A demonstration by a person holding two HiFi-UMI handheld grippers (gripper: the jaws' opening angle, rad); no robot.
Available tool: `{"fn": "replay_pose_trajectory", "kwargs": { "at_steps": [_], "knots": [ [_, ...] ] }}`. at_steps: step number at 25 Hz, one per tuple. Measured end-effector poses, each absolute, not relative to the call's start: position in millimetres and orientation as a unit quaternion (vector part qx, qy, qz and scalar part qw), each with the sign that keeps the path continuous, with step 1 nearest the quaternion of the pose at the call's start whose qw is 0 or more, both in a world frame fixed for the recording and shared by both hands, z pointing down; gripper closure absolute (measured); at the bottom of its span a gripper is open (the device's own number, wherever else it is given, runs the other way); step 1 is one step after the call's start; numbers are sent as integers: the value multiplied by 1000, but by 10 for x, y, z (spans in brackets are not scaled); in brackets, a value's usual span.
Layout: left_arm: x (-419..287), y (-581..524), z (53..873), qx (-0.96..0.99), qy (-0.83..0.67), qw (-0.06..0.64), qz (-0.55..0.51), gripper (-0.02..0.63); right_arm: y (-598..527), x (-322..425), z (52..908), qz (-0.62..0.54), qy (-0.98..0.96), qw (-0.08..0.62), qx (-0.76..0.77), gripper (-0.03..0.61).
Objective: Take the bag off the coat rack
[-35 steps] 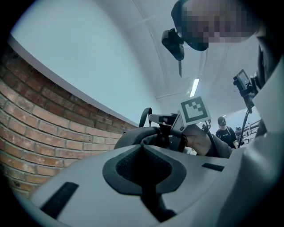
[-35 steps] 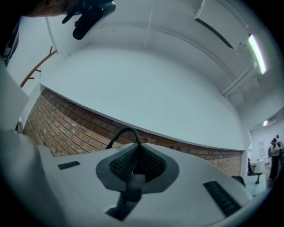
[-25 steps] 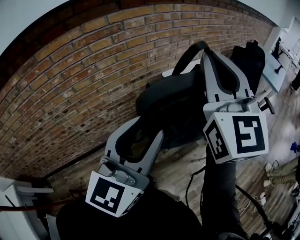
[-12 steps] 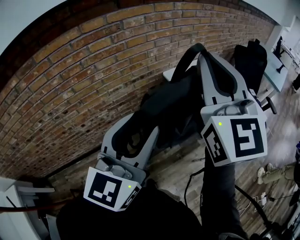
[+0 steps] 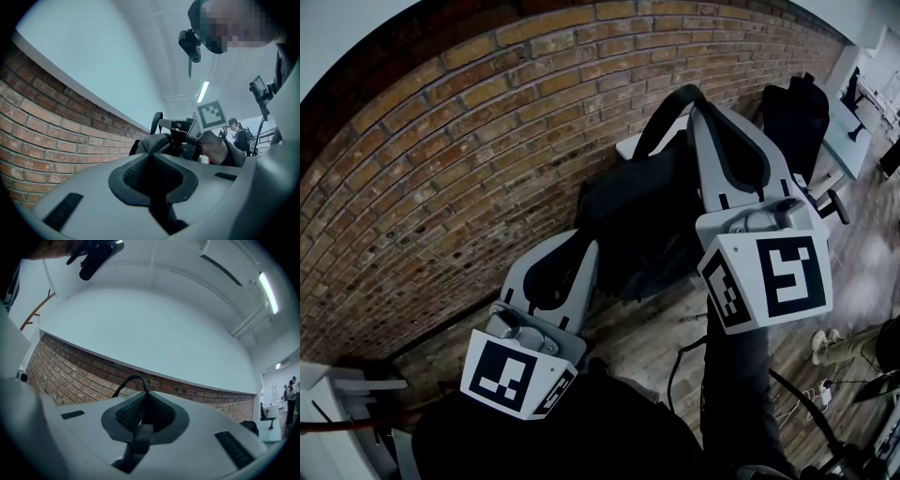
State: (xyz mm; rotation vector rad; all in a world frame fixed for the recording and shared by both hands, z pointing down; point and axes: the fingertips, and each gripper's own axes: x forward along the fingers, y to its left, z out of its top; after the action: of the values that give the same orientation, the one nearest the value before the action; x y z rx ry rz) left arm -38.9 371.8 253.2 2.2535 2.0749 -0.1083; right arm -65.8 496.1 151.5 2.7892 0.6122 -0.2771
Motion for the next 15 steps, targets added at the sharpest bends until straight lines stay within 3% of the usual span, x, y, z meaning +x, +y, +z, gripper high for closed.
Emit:
{"fn": "replay_pose_trajectory", "kwargs": {
  "at_steps": [15],
  "knots": [
    [-502, 3976, 2438, 712, 699, 46, -43, 583, 5194, -811, 1414, -97, 233, 148, 956, 558]
  ]
}}
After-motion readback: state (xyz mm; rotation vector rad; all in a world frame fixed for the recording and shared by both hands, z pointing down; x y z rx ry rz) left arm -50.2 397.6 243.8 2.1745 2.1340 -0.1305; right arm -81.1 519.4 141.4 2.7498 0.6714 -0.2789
